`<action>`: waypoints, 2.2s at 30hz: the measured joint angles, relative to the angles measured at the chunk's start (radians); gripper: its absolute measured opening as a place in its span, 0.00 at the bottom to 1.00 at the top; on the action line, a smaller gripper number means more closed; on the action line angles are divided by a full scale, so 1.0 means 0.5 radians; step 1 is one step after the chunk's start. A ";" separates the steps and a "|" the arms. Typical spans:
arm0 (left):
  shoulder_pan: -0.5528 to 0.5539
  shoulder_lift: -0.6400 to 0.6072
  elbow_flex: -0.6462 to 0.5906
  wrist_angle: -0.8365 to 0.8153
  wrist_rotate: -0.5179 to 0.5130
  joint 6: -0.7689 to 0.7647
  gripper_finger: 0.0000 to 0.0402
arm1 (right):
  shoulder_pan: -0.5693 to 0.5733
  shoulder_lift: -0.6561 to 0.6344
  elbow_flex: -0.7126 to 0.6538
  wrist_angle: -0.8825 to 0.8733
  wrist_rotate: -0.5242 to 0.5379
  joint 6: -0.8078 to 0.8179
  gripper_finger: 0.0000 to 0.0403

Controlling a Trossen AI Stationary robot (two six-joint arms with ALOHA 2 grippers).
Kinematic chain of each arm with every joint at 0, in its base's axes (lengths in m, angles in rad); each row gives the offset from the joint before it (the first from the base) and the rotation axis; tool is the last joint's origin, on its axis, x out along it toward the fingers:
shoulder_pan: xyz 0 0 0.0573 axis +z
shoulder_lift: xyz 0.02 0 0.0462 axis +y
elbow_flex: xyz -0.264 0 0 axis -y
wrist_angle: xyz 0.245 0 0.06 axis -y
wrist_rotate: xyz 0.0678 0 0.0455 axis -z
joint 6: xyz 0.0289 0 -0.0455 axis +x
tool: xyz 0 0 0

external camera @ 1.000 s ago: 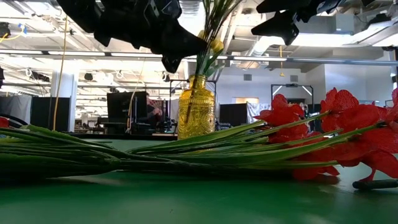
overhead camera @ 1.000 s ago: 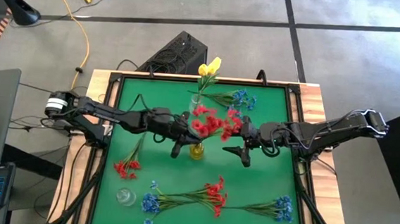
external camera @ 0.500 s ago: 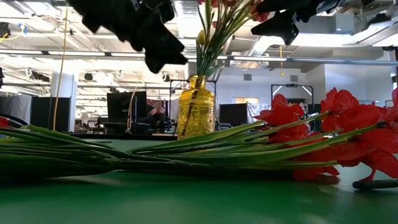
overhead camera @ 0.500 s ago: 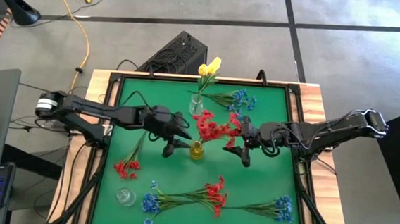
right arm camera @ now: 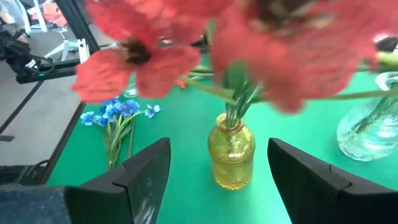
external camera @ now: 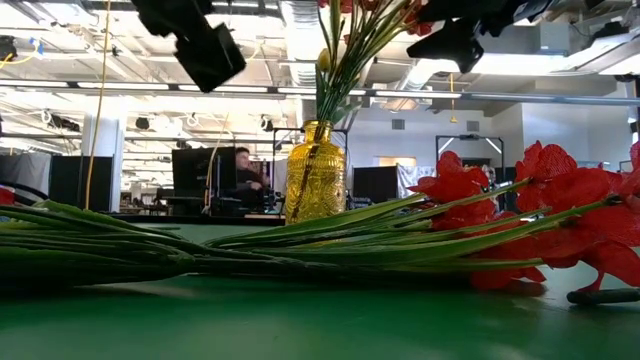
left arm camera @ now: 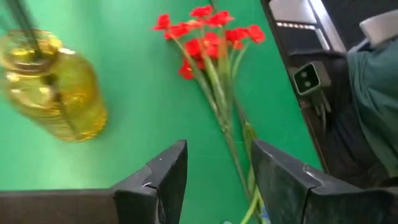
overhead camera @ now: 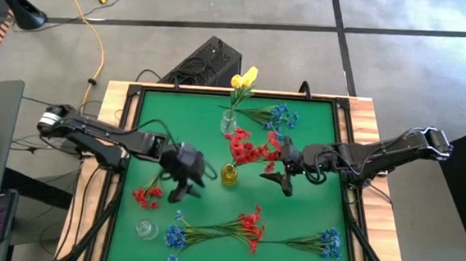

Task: Sort flowers into vase by color
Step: Put the top red flowers into the yellow vase, then put the bottom red flowers into the yellow vase

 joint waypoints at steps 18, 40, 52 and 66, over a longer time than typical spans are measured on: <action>-0.550 0.543 -0.001 0.620 -0.473 -0.383 0.41 | 0.075 0.000 -0.001 -0.194 -0.022 0.036 0.74; -0.550 1.008 0.121 0.783 -0.621 -0.367 0.41 | 0.139 0.000 -0.001 -0.237 -0.025 0.044 0.74; -0.554 1.125 0.114 0.790 -0.585 -0.442 0.41 | 0.139 -0.001 0.000 -0.243 -0.024 0.043 0.74; -0.517 1.187 0.118 0.848 -0.439 -0.460 0.12 | 0.139 -0.001 0.001 -0.244 -0.022 0.043 0.74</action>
